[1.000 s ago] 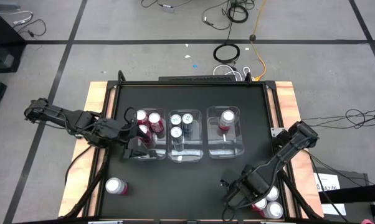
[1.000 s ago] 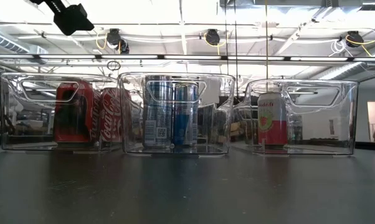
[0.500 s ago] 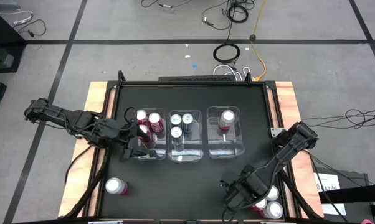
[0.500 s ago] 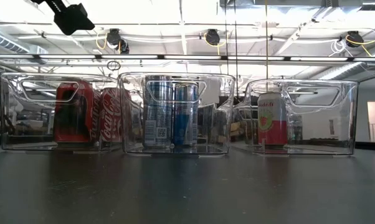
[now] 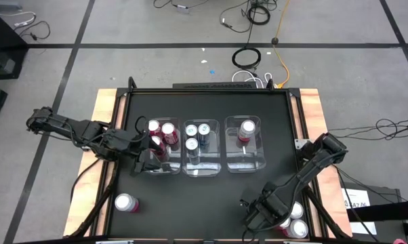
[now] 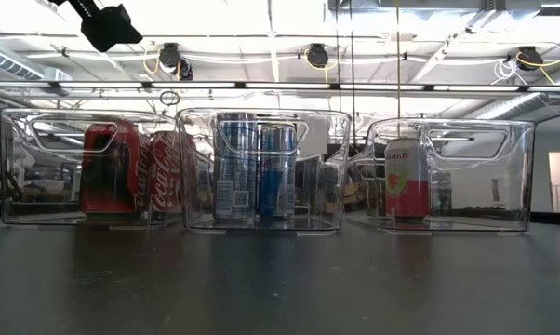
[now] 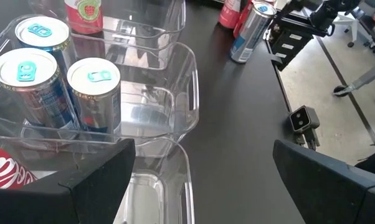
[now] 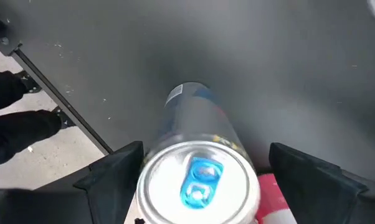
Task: Sort soda cans
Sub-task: Put the blue soda can into the middle transparent bin
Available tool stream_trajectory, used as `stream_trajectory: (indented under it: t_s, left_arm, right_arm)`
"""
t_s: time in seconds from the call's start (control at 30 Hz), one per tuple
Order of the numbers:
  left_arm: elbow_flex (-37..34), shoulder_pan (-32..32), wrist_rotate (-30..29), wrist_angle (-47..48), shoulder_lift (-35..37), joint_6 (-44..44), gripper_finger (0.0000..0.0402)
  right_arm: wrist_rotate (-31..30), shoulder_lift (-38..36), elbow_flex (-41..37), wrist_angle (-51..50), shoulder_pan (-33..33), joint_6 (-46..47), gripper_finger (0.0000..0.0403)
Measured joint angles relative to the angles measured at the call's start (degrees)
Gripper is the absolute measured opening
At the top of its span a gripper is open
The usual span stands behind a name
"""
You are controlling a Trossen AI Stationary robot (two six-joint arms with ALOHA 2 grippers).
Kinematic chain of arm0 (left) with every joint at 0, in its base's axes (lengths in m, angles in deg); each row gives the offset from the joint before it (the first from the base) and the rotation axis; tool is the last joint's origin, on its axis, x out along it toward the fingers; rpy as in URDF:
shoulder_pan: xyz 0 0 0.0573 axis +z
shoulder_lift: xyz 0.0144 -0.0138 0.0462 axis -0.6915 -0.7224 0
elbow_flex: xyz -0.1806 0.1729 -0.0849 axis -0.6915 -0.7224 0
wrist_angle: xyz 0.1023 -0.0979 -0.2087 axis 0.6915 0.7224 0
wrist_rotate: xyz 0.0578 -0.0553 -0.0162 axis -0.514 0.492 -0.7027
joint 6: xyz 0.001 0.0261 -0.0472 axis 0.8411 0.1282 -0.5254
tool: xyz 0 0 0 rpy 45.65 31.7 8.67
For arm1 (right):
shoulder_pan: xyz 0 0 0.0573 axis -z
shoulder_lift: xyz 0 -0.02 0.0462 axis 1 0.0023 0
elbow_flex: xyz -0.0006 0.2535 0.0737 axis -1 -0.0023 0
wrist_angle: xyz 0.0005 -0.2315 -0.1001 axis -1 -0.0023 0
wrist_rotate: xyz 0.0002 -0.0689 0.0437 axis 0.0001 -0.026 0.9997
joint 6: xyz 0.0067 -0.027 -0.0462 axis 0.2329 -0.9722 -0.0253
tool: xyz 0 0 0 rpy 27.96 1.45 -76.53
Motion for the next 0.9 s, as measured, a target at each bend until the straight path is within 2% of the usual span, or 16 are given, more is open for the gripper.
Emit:
stream_trajectory:
  t_s: [0.27, 0.33, 0.53, 0.9]
  left_arm:
    - [0.0, 0.0, 0.0, 0.0, 0.0, -0.13, 0.0388]
    - [0.0, 0.0, 0.0, 0.01, -0.01, -0.13, 0.0388]
    - [0.0, 0.0, 0.0, 0.04, 0.0, -0.07, 0.0388]
    - [0.0, 0.0, -0.02, 0.09, -0.02, 0.07, 0.0388]
  right_arm:
    - [1.41, 0.0, -3.56, 4.09, -0.09, 0.32, 0.033]
    - [1.41, 0.0, -3.56, 4.11, -0.09, 0.32, 0.0312]
    - [3.98, 0.0, -3.56, 4.1, -0.09, -0.15, 0.0219]
    - [5.92, -2.87, -3.58, 1.27, 2.27, -4.31, 0.0216]
